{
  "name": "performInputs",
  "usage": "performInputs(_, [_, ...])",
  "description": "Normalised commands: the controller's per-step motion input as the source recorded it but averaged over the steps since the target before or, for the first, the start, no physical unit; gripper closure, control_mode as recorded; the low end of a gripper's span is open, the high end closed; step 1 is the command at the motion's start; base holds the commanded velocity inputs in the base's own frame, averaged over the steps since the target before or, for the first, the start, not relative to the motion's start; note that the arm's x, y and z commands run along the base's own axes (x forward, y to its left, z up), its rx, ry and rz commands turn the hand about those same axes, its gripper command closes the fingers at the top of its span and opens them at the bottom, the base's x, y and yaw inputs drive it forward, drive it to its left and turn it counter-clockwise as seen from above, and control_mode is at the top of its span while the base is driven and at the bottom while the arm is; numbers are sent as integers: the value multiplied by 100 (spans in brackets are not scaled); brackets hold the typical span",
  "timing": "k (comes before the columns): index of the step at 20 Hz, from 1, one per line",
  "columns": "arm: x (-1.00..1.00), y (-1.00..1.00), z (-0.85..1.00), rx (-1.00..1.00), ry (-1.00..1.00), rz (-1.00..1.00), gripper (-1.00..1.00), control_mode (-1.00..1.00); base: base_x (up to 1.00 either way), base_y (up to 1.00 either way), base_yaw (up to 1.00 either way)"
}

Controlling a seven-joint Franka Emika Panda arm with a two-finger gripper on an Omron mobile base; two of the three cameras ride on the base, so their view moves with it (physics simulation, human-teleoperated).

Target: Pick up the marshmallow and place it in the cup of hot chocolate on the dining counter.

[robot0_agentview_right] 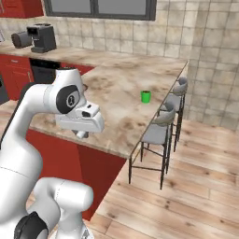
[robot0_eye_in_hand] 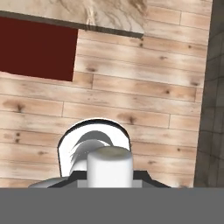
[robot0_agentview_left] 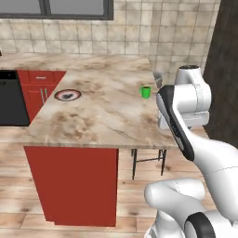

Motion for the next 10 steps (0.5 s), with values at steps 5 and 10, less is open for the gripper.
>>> performInputs(5, [0,0,0,0,0,0,100,100,3,-100,41])
performInputs(10, [0,0,0,0,0,0,100,100,0,-100,44])
